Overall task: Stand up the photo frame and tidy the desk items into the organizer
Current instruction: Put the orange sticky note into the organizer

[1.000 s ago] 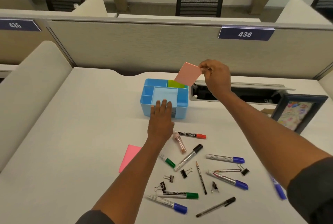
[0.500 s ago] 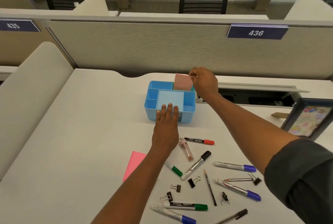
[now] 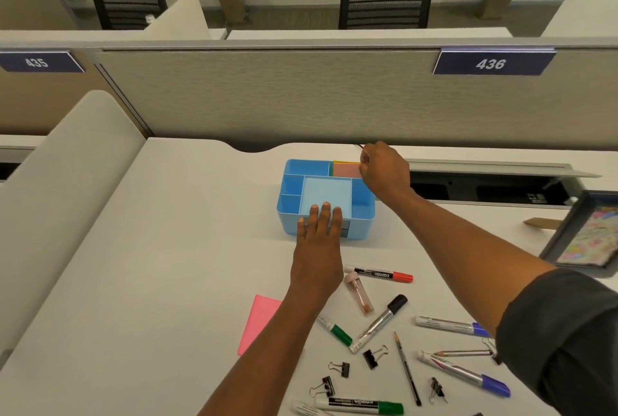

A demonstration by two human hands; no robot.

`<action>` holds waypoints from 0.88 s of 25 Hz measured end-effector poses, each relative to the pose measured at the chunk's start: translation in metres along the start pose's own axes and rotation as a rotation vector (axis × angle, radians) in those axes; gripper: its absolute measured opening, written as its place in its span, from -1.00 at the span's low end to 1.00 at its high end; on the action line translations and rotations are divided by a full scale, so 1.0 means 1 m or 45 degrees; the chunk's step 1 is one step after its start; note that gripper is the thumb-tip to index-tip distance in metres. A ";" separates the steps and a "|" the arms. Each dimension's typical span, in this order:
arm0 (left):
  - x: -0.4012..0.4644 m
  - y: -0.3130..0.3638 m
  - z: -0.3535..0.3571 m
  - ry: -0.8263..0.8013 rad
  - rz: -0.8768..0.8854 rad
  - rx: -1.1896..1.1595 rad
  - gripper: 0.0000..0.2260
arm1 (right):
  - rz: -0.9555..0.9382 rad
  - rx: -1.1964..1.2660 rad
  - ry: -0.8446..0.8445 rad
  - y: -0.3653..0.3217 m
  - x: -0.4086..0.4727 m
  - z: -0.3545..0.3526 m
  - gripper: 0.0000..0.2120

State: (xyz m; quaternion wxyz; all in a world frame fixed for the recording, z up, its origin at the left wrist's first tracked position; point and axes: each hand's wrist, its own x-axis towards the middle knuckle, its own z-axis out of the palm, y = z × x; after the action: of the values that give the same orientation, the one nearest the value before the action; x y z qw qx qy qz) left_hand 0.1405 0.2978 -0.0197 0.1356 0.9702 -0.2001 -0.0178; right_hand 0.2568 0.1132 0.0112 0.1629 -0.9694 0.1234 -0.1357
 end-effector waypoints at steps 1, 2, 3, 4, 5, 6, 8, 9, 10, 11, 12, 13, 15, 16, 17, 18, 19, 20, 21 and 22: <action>0.000 0.000 0.000 -0.005 -0.001 0.001 -0.19 | 0.009 0.009 -0.015 0.001 0.001 0.000 -0.95; 0.000 0.000 -0.001 -0.010 -0.001 0.004 -0.19 | 0.019 0.017 -0.026 0.002 0.000 0.000 -0.93; 0.001 0.000 -0.001 -0.016 -0.001 0.009 -0.19 | 0.024 0.025 -0.030 0.003 0.000 -0.001 -0.90; 0.001 0.000 -0.001 -0.022 -0.003 0.007 -0.19 | 0.024 0.035 -0.029 0.004 -0.001 -0.003 -0.87; 0.001 0.000 -0.002 -0.030 -0.005 -0.002 -0.19 | 0.020 0.046 -0.026 0.005 -0.002 -0.005 -0.86; 0.000 0.000 -0.002 -0.038 -0.008 -0.015 -0.19 | 0.013 0.057 -0.022 0.006 -0.004 -0.008 -0.86; 0.001 -0.001 -0.004 -0.060 -0.002 -0.049 -0.21 | 0.005 0.078 -0.006 0.008 -0.012 -0.015 -0.87; 0.002 -0.002 -0.006 -0.066 0.005 -0.082 -0.22 | 0.009 0.094 0.004 0.010 -0.016 -0.018 -0.87; 0.002 -0.004 -0.009 -0.061 0.017 -0.121 -0.24 | 0.013 0.116 0.016 0.011 -0.022 -0.021 -0.88; 0.001 -0.008 -0.013 -0.038 0.031 -0.155 -0.26 | 0.015 0.141 0.027 0.011 -0.028 -0.023 -0.89; -0.002 -0.013 -0.018 0.001 0.048 -0.178 -0.29 | 0.011 0.169 0.035 0.011 -0.036 -0.025 -0.89; -0.005 -0.020 -0.023 0.054 0.062 -0.198 -0.33 | 0.002 0.200 0.046 0.011 -0.043 -0.027 -0.89; -0.017 -0.037 -0.030 0.147 0.028 -0.263 -0.41 | -0.032 0.277 0.079 0.009 -0.057 -0.031 -0.89; -0.024 -0.047 -0.033 0.170 -0.027 -0.294 -0.44 | -0.057 0.320 0.098 0.007 -0.065 -0.034 -0.90; -0.033 -0.057 -0.035 0.172 -0.098 -0.313 -0.46 | -0.087 0.370 0.117 0.005 -0.073 -0.035 -0.89; -0.041 -0.067 -0.035 0.162 -0.171 -0.316 -0.47 | -0.117 0.424 0.133 0.003 -0.082 -0.036 -0.89; -0.049 -0.077 -0.035 0.141 -0.239 -0.304 -0.48 | -0.141 0.477 0.140 0.000 -0.090 -0.036 -0.88; -0.057 -0.086 -0.034 0.111 -0.303 -0.287 -0.50 | -0.159 0.523 0.139 -0.003 -0.100 -0.035 -0.88; -0.065 -0.093 -0.033 0.071 -0.366 -0.269 -0.50 | -0.173 0.560 0.133 -0.007 -0.110 -0.034 -0.88; -0.074 -0.098 -0.031 0.017 -0.431 -0.254 -0.49 | -0.191 0.590 0.121 -0.011 -0.120 -0.032 -0.89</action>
State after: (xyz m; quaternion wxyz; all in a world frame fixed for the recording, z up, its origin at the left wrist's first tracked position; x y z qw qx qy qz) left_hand 0.1129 0.4209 -0.0179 0.2274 0.9718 -0.0304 -0.0539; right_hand 0.1372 0.1483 0.0178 0.3642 -0.9053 0.0241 -0.2175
